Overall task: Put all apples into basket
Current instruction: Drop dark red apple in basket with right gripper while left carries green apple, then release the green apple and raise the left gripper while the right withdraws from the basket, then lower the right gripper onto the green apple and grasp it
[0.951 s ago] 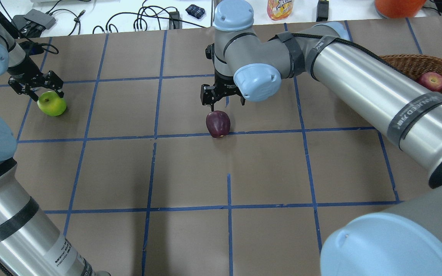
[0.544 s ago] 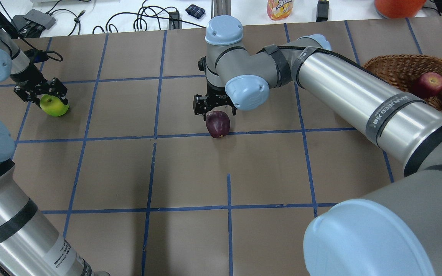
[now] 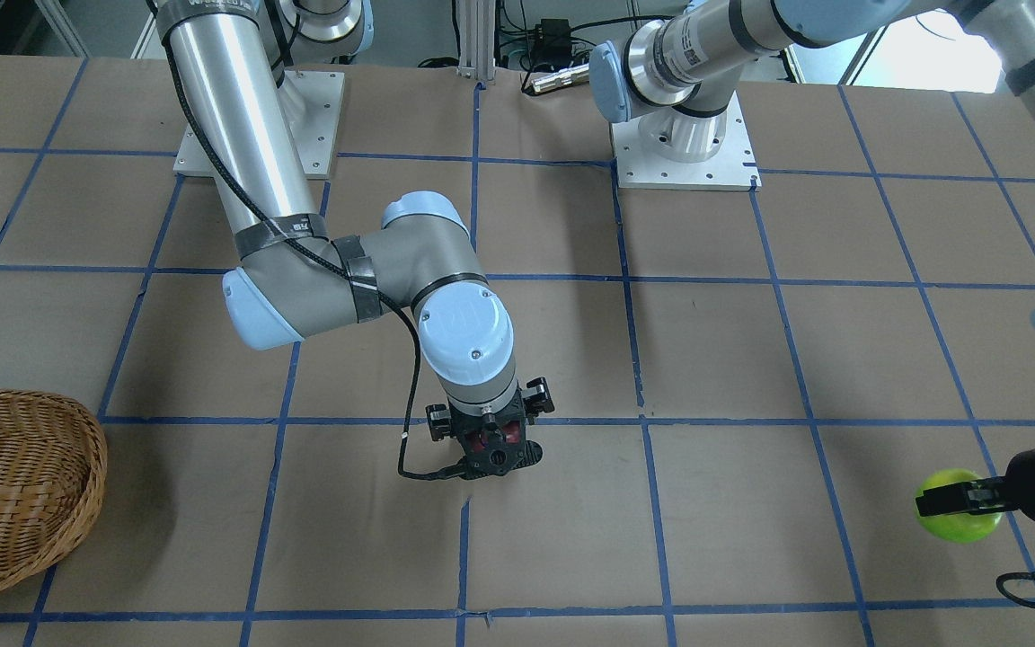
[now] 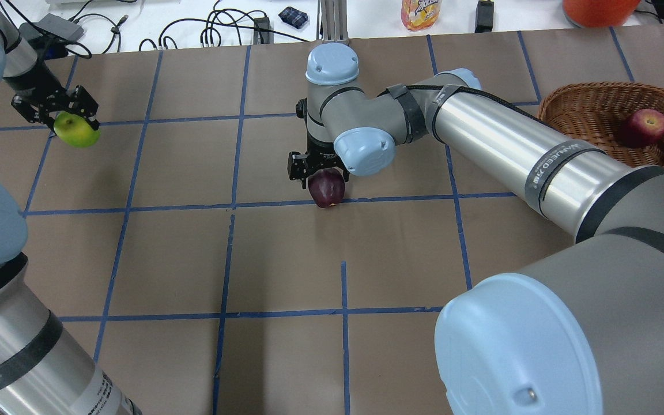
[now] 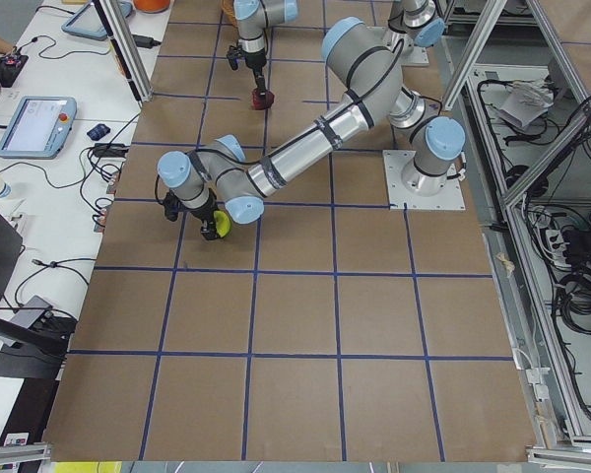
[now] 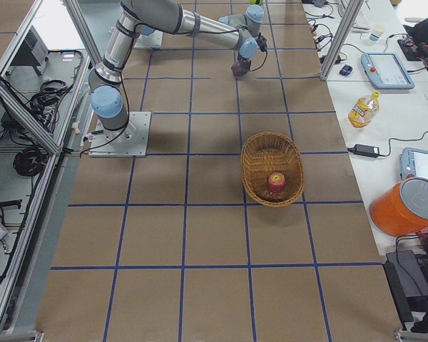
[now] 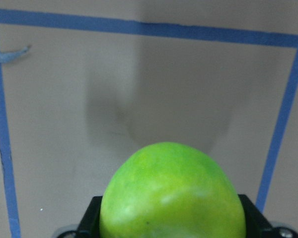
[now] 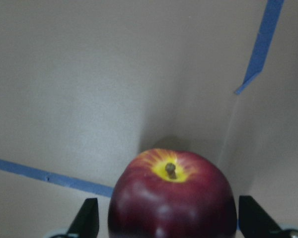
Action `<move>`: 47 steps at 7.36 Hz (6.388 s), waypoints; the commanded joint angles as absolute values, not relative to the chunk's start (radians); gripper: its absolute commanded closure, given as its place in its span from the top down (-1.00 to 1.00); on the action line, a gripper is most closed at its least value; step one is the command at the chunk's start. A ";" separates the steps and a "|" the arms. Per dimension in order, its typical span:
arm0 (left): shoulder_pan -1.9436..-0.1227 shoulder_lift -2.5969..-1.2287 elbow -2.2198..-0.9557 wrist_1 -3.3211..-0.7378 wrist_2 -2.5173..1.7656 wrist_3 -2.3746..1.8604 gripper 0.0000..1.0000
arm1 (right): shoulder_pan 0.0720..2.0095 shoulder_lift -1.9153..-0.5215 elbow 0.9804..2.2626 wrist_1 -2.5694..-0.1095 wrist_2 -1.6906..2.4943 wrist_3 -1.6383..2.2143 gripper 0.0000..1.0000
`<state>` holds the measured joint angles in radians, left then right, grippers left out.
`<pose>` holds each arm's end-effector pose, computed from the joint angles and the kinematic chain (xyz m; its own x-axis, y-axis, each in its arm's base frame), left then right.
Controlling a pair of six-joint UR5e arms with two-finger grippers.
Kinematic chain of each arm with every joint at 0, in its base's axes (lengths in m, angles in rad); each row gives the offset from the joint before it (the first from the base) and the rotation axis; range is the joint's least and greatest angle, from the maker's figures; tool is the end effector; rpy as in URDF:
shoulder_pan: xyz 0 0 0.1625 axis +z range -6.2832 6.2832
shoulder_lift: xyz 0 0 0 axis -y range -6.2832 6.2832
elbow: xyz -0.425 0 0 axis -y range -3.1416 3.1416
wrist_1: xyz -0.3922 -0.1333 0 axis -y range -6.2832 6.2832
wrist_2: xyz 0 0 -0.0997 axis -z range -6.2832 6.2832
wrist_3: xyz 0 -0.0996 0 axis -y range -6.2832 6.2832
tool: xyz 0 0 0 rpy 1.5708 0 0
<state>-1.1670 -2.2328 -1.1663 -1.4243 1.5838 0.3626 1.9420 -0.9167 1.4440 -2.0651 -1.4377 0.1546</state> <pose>0.1649 -0.7218 0.2878 -0.9988 -0.0419 0.0272 -0.0388 0.9934 0.1082 0.3882 -0.5935 0.2005 -0.9700 -0.2078 -0.1260 -0.2157 0.9750 0.0530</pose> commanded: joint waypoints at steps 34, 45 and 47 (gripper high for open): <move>-1.525 -1.542 -1.440 -1.740 1.605 -0.074 1.00 | 1.803 -1.117 1.448 -1.906 -1.526 0.291 1.00; -1.462 -1.545 -1.434 -1.650 1.588 -0.074 1.00 | 1.956 -0.934 1.456 -2.072 -1.543 0.523 1.00; -1.473 -1.530 -1.460 -1.681 1.600 -0.083 1.00 | 1.956 -0.933 1.457 -2.071 -1.543 0.523 1.00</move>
<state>-1.4700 -1.5415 -1.4470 -1.6702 1.5952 -0.0812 1.9558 -0.9360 1.4555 -2.0716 -1.5427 0.5232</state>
